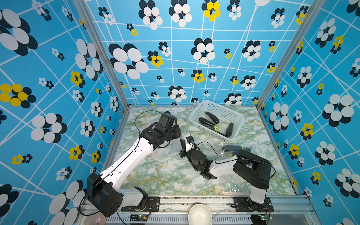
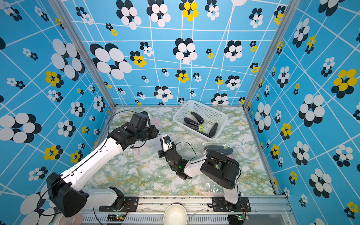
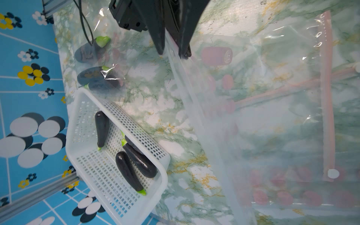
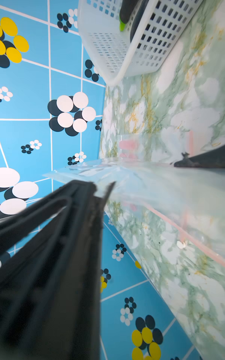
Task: Place the eggplant in a zip-top bag and seal the zipper
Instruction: Adjust the zipper food storage bag at the center of the board.
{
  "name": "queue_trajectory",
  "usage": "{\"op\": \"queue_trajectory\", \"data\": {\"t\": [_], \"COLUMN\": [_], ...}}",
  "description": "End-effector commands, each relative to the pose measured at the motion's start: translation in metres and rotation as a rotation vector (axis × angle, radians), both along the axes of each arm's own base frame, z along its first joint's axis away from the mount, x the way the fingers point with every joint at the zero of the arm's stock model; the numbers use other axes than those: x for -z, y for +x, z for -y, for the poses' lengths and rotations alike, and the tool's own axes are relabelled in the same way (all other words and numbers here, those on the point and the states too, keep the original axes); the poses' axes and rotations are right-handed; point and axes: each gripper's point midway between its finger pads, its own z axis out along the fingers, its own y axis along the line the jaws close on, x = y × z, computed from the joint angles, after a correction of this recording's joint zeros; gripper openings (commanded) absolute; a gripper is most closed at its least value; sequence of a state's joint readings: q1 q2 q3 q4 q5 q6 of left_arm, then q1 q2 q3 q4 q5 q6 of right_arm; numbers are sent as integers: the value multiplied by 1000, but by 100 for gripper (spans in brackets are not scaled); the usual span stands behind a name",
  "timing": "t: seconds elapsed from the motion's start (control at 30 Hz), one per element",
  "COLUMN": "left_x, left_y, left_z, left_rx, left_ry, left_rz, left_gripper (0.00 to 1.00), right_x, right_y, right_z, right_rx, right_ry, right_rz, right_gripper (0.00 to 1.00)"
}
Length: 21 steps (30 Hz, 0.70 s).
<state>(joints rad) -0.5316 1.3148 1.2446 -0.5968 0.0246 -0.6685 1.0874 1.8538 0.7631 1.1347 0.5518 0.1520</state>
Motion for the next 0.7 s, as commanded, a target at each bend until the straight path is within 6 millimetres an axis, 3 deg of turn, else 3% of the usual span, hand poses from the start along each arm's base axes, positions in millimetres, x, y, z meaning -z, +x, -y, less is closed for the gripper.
{"op": "queue_trajectory", "data": {"t": [0.0,0.1,0.2,0.37,0.57,0.67], "left_x": [-26,-43,-47,-21,23,31], "left_y": [2,1,-3,-8,-16,-18], "left_z": [-15,-28,-44,-85,-103,-111], "left_rx": [43,97,115,-33,-130,-158], "left_ry": [14,51,133,200,106,126], "left_rz": [111,208,263,164,-23,-66], "left_gripper": [52,70,76,77,76,76], "right_x": [-10,-11,-13,-20,-45,-63], "right_y": [-12,-23,-31,-41,-51,-64], "right_z": [15,27,40,54,60,54], "right_rx": [-104,-209,-300,-437,-610,-701], "right_ry": [-22,-76,-118,-150,-120,-124], "right_rz": [18,-26,-121,-362,-619,-663], "right_gripper": [0,0,0,0,0,0]}}
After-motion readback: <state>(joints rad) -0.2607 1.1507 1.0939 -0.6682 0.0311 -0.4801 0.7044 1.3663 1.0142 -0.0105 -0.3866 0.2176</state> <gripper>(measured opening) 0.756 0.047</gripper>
